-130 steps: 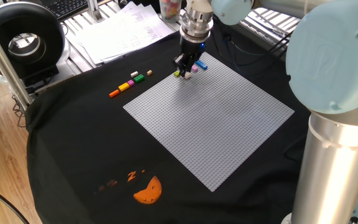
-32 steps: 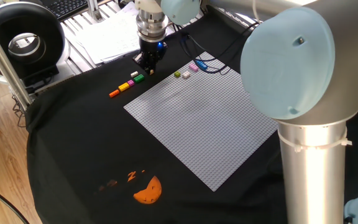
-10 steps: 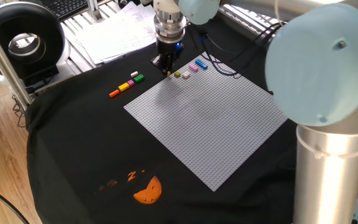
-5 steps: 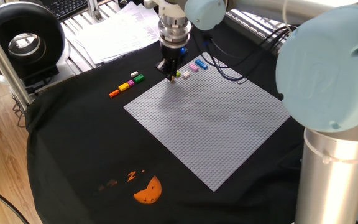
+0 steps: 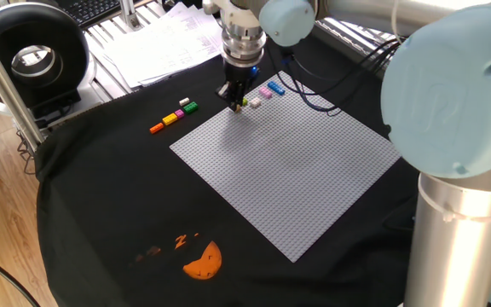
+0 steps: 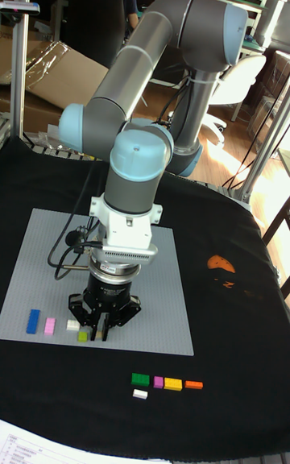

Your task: Build with small Lego blocks

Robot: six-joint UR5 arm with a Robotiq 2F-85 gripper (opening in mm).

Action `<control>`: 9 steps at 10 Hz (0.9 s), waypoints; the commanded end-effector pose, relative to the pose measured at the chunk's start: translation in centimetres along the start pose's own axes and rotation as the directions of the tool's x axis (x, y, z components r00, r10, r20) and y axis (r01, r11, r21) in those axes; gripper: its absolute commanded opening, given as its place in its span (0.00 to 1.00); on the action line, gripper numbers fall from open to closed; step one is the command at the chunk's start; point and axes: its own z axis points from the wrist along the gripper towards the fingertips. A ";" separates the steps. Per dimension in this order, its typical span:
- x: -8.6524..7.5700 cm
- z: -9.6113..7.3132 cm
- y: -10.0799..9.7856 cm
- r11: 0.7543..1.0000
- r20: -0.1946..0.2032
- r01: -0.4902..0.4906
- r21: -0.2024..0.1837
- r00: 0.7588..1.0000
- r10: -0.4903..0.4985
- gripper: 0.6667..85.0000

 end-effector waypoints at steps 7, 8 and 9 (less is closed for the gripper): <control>-0.2 -1.1 -0.2 0.999 -0.004 -0.027 -0.019 1.000 0.027 0.10; -0.3 -1.1 -0.2 0.999 -0.002 -0.026 -0.021 1.000 0.026 0.10; -0.4 -1.0 0.1 0.999 0.002 -0.030 -0.028 1.000 0.030 0.10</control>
